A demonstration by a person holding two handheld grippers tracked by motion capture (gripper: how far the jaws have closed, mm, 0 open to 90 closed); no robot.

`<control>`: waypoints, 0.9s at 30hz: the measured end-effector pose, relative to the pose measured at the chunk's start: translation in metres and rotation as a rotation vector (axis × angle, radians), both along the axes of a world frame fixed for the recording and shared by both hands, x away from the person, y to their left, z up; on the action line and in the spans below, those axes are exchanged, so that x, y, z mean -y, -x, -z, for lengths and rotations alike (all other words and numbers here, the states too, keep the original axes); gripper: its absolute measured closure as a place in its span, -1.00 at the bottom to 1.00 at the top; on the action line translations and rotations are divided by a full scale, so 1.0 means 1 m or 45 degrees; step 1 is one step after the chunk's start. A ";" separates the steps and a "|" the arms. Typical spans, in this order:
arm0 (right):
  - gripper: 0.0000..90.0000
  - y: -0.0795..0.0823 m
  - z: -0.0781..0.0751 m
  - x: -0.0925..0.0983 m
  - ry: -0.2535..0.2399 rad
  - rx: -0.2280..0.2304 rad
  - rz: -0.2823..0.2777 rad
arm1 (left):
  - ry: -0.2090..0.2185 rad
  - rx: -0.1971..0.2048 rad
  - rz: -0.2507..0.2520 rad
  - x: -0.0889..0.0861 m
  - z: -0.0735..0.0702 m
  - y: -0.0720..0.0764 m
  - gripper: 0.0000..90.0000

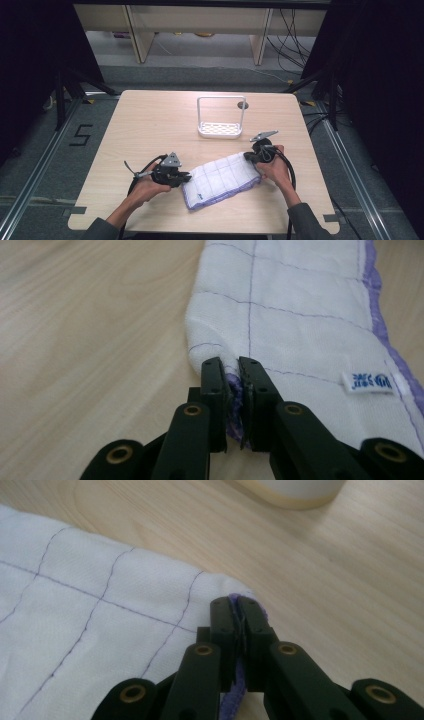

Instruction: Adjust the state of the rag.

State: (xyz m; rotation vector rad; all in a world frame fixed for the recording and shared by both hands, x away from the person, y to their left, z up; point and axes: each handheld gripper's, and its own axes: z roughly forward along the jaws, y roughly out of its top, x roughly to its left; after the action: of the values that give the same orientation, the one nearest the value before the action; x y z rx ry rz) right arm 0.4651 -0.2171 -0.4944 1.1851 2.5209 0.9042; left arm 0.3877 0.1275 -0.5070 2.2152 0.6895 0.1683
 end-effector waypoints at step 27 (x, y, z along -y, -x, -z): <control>0.93 -0.046 -0.004 -0.091 0.062 -0.068 -0.324 | 0.009 0.049 0.128 0.039 0.000 0.087 0.78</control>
State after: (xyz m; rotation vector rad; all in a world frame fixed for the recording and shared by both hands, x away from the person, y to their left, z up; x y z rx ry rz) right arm 0.5112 -0.1260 -0.4903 0.8985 2.7649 0.8700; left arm 0.3005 0.0886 -0.5071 2.2287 0.5556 0.1570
